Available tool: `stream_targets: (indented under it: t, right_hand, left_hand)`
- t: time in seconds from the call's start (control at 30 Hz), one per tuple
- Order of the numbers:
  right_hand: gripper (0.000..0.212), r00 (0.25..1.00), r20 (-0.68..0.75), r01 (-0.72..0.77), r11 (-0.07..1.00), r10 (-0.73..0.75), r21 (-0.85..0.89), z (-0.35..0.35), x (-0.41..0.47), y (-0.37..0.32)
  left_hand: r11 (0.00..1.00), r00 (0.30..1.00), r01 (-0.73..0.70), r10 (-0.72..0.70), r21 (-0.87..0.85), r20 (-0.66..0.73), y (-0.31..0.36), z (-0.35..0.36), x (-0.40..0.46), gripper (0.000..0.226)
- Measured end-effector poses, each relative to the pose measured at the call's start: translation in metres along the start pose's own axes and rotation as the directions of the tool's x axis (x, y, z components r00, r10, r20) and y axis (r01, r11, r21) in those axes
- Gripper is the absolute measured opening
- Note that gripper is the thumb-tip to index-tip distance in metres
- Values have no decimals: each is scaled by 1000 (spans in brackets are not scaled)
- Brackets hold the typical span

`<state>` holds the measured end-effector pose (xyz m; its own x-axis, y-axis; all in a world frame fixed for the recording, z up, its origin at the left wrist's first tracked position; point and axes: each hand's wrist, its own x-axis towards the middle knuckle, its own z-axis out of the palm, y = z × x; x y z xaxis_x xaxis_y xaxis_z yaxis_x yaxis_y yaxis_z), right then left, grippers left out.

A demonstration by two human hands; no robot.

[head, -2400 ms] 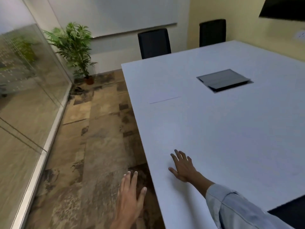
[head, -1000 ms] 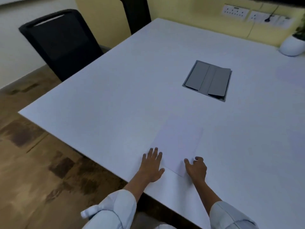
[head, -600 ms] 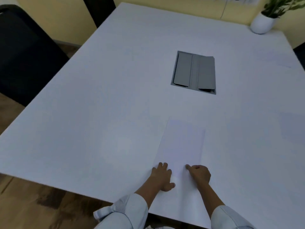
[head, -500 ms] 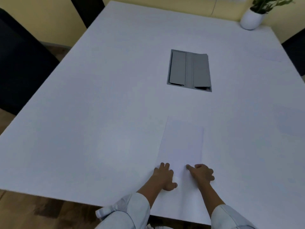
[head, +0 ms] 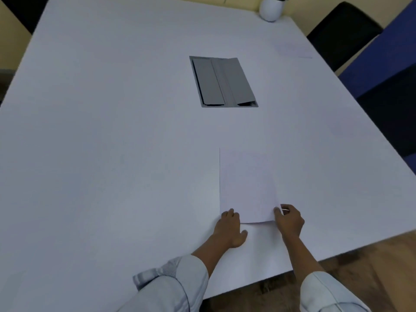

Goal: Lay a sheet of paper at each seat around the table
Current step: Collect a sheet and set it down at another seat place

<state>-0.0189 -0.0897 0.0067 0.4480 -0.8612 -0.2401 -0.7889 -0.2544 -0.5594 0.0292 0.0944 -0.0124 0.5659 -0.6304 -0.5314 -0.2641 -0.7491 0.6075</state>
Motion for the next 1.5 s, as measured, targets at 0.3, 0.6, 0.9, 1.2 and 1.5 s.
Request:
stream_targets:
  t: [0.3, 0.6, 0.9, 1.2, 1.5]
  right_hand:
    - [21, 996, -77, -67, 979, 52, -193, -13, -55, -29]
    - [8, 978, -197, 110, 972, -68, 208, -8, -190, -68]
    - [8, 974, -159, 227, 702, -161, 675, 36, -437, -83]
    - [14, 941, -200, 331, 618, -273, 713, 104, -562, -169]
    - [7, 906, -198, 384, 532, -374, 755, 158, -633, -334]
  left_hand:
    - [983, 976, -35, 73, 183, -203, -56, -84, -59, 66]
    - [999, 941, -29, 39, 35, -335, -139, -128, -176, 82]
    - [506, 993, 42, -113, -862, -18, -211, -192, -342, 112]
    - [600, 987, -151, 41, -785, -158, -314, -318, -422, 43]
    - [750, 878, -360, 72, -555, -472, -406, -479, -467, 13]
